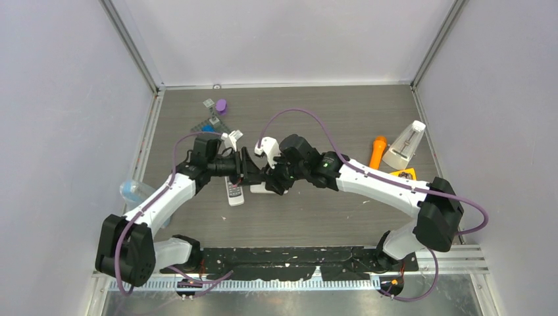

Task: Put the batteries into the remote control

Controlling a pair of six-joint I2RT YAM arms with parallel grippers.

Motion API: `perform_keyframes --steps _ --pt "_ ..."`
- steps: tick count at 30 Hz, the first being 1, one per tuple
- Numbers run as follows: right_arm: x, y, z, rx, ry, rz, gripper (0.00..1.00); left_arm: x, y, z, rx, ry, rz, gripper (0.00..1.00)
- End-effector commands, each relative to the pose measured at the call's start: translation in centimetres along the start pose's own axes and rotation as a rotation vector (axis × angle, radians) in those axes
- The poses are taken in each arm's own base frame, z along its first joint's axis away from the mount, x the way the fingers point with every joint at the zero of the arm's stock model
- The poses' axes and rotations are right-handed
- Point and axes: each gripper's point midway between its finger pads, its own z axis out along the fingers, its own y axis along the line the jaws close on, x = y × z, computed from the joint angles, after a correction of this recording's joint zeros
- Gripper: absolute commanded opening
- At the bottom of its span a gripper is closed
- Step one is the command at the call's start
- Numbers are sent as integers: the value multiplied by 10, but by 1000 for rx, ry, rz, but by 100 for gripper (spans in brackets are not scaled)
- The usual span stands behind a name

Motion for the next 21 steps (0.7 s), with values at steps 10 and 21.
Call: perform_keyframes --steps 10,21 --pt "-39 -2 -29 47 -142 107 60 -13 -36 7 192 -46 28 0" --pt "-85 -38 -98 -63 -593 785 90 -47 -82 -22 355 -347 -11 0"
